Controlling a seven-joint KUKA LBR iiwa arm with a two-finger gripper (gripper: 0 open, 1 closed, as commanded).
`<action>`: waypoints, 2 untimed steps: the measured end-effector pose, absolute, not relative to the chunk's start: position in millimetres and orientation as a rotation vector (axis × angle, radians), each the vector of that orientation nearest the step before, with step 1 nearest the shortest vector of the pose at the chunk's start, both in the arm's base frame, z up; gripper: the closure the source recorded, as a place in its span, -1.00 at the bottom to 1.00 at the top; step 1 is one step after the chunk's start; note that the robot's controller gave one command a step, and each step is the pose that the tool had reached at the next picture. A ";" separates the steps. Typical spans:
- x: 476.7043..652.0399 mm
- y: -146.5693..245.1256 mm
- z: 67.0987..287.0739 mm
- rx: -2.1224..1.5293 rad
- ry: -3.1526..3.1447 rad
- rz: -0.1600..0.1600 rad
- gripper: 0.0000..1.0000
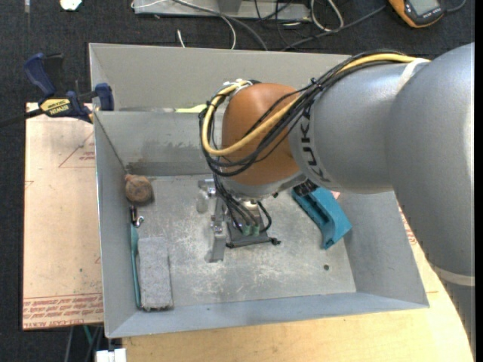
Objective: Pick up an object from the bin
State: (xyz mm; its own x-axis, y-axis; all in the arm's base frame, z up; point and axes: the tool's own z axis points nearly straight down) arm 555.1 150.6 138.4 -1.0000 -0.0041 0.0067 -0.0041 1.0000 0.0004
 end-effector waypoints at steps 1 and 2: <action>556.8 149.9 143.1 0.001 -3.142 -0.002 -1.00; 576.7 111.5 119.7 -0.119 -3.140 -0.006 -1.00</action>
Offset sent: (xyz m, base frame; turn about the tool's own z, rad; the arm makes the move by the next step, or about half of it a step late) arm 0.0323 -0.0643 -0.0334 0.1257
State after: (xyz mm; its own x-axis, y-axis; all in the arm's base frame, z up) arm 576.7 111.5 119.7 -0.9971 0.0758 -0.0007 0.0758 0.9971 0.0036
